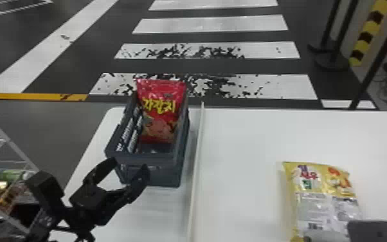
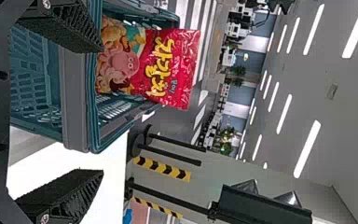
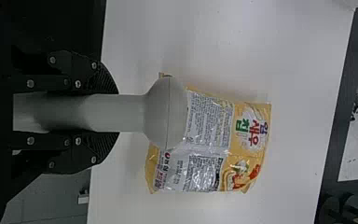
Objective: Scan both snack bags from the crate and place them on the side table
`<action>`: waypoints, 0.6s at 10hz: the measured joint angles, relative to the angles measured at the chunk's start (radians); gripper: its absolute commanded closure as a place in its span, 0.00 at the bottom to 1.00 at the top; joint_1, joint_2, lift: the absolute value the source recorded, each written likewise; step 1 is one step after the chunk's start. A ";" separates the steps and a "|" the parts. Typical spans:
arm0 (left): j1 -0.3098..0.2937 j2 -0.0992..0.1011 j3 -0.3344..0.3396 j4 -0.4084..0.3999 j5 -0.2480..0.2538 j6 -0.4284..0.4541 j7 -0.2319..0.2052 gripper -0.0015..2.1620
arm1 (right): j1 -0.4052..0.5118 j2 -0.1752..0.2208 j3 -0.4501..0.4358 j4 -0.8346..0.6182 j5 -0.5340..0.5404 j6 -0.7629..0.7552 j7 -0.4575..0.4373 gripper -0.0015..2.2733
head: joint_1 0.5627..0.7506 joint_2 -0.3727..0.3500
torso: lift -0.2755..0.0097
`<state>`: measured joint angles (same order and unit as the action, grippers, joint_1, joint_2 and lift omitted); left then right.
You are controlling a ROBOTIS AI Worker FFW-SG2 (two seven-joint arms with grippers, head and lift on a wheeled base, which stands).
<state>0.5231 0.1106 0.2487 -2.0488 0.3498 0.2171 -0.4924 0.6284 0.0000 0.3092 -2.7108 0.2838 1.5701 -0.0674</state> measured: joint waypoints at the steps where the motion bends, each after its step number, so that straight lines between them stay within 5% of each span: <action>1: 0.001 0.002 0.000 0.000 0.000 0.000 0.000 0.03 | -0.011 0.000 0.001 0.019 0.000 0.000 0.000 0.99 | 0.70 0.69 | 0.63; 6: 0.005 0.004 -0.003 -0.004 0.000 0.000 0.000 0.03 | -0.066 0.000 -0.001 0.059 0.000 0.000 0.000 0.99 | 0.70 0.69 | 0.63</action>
<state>0.5283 0.1151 0.2455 -2.0533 0.3497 0.2171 -0.4923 0.5626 0.0000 0.3083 -2.6515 0.2838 1.5701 -0.0675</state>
